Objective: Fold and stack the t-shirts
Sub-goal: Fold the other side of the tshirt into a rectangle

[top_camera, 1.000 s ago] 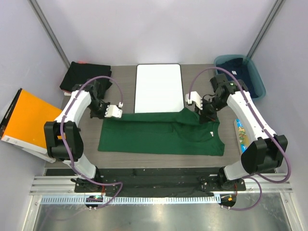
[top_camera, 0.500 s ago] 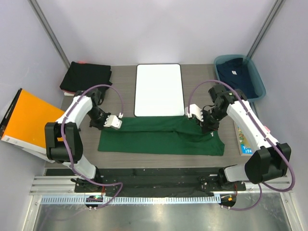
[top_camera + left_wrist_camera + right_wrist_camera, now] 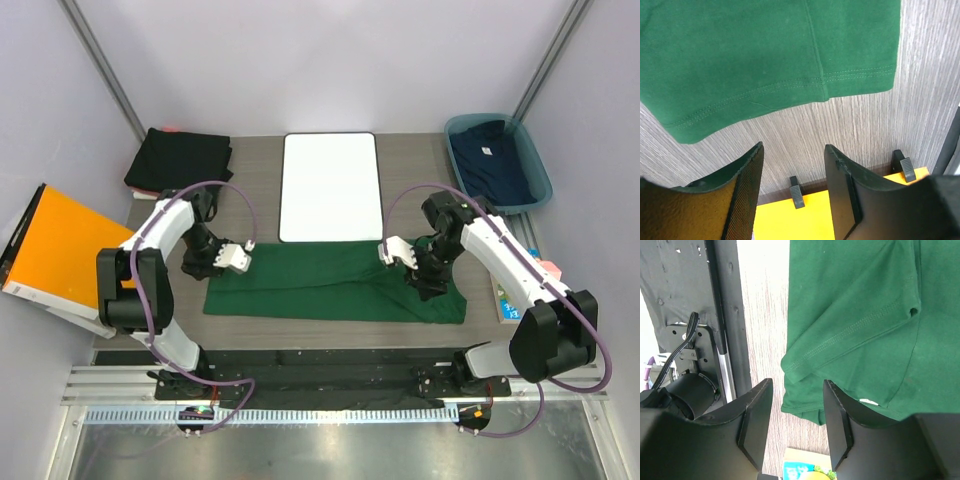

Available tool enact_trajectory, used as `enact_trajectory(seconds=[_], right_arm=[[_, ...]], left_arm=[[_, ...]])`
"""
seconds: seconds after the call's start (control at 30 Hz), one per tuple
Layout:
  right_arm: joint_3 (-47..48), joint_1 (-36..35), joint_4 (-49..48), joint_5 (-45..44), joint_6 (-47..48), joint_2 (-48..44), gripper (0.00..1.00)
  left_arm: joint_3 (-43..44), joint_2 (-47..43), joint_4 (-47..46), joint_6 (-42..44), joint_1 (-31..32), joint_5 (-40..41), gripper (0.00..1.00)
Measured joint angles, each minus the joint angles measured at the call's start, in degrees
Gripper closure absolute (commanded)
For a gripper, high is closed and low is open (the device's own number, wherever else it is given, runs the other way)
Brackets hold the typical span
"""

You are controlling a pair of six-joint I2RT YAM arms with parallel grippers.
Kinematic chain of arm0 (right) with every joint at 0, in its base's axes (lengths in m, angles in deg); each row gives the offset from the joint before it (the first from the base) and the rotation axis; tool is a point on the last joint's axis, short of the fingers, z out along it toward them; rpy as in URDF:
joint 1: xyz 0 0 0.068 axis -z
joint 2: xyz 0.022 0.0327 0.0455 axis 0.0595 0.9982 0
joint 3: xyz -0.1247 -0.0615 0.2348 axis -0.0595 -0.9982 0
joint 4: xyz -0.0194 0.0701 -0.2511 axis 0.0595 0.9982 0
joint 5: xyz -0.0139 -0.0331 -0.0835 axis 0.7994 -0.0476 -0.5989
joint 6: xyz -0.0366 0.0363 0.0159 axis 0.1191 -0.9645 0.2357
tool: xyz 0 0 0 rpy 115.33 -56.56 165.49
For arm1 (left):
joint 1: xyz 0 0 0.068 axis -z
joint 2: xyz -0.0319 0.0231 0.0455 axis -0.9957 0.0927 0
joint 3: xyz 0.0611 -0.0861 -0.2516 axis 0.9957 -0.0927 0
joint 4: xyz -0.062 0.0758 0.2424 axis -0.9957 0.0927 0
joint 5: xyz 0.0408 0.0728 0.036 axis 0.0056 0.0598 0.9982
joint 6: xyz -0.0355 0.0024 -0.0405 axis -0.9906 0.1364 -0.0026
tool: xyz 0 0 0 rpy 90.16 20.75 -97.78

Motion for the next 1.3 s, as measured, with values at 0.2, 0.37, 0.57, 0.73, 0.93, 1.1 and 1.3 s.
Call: enact_trajectory(seconds=[0.2, 0.37, 0.57, 0.73, 0.93, 1.1, 1.3], right_arm=[[-1.16, -0.20, -1.86, -0.04, -2.23, 0.02, 0.50], [-2.49, -2.51, -9.88, -0.76, -5.42, 2.34, 0.50], [-2.43, -5.25, -18.71, -1.97, -7.39, 7.85, 0.49], [-1.07, -6.01, -22.03, -2.56, -7.89, 10.82, 0.50], [0.39, -6.67, -23.93, -2.80, -8.24, 13.05, 0.54], [0.92, -7.67, -24.00, -2.60, -7.89, 14.36, 0.64], [1.01, -9.14, -23.87, -2.43, -6.82, 15.37, 0.99]], left_arm=[[3.67, 1.64, -1.79, -2.05, 0.28, -1.03, 0.48], [6.40, 2.19, -3.85, -3.30, 2.32, -2.64, 0.48], [6.58, 4.07, -4.31, -4.70, 5.99, -4.00, 0.49], [6.56, 4.42, -4.50, -5.90, 6.99, -4.79, 0.49], [5.42, 4.42, -5.16, -7.13, 7.06, -5.03, 0.50], [4.50, 4.42, -5.42, -7.85, 7.26, -5.01, 0.51], [4.48, 4.76, -5.62, -9.07, 7.30, -4.94, 0.52]])
